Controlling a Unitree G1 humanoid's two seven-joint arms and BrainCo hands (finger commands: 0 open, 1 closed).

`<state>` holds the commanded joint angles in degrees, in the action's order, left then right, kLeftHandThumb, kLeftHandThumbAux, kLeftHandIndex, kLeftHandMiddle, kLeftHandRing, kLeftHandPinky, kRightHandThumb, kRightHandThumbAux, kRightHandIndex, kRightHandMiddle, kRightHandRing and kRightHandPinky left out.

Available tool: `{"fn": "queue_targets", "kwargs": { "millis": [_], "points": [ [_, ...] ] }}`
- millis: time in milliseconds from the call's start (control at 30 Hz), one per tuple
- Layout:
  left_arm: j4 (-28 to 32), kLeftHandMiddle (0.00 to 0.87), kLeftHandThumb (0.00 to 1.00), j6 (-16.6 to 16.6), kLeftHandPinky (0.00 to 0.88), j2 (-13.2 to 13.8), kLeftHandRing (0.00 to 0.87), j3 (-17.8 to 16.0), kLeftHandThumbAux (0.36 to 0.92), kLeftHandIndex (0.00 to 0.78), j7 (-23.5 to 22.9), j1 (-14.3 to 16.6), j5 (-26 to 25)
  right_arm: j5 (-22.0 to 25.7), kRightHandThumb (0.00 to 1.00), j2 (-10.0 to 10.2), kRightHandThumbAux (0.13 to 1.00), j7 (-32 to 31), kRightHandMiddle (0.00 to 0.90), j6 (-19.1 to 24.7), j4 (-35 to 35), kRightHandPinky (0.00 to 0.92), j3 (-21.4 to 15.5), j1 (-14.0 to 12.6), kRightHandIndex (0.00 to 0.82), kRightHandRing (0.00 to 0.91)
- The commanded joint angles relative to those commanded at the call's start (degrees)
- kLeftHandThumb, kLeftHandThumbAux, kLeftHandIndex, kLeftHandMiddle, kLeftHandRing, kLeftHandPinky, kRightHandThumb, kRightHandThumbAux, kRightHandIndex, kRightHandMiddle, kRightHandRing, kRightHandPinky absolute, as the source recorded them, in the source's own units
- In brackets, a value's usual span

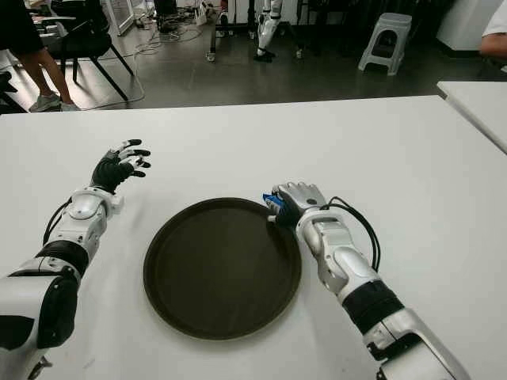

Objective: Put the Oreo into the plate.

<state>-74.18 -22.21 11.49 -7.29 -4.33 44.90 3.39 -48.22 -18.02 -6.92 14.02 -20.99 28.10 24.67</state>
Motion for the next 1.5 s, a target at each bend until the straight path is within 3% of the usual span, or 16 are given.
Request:
{"fn": "queue_targets", "kwargs": {
  "millis": [933,1233,1500],
  "points": [
    [0.03,0.3,0.222,-0.13,0.366,0.09,0.337,0.57,0.689,0.203,0.29,-0.01,0.67,0.18,0.68,0.02,0.737,1.48,0.719,-0.49,0.13,0.719,-0.35,-0.45,0.427,0.727],
    [-0.04,0.303,0.228,-0.32,0.389,0.06,0.346,0.74,0.695,0.202,0.8,-0.04,0.89,0.19,0.68,0.11,0.737,1.39,0.72,-0.06,0.36,0.724,-0.48,-0.41,0.428,0.727],
    [-0.13,0.3,0.225,-0.06,0.379,0.04,0.34,0.95,0.675,0.201,1.19,0.05,0.92,0.32,0.68,0.39,0.737,2.95,0.723,-0.25,0.19,0.727,-0.93,-0.57,0.428,0.732]
  ]
}}
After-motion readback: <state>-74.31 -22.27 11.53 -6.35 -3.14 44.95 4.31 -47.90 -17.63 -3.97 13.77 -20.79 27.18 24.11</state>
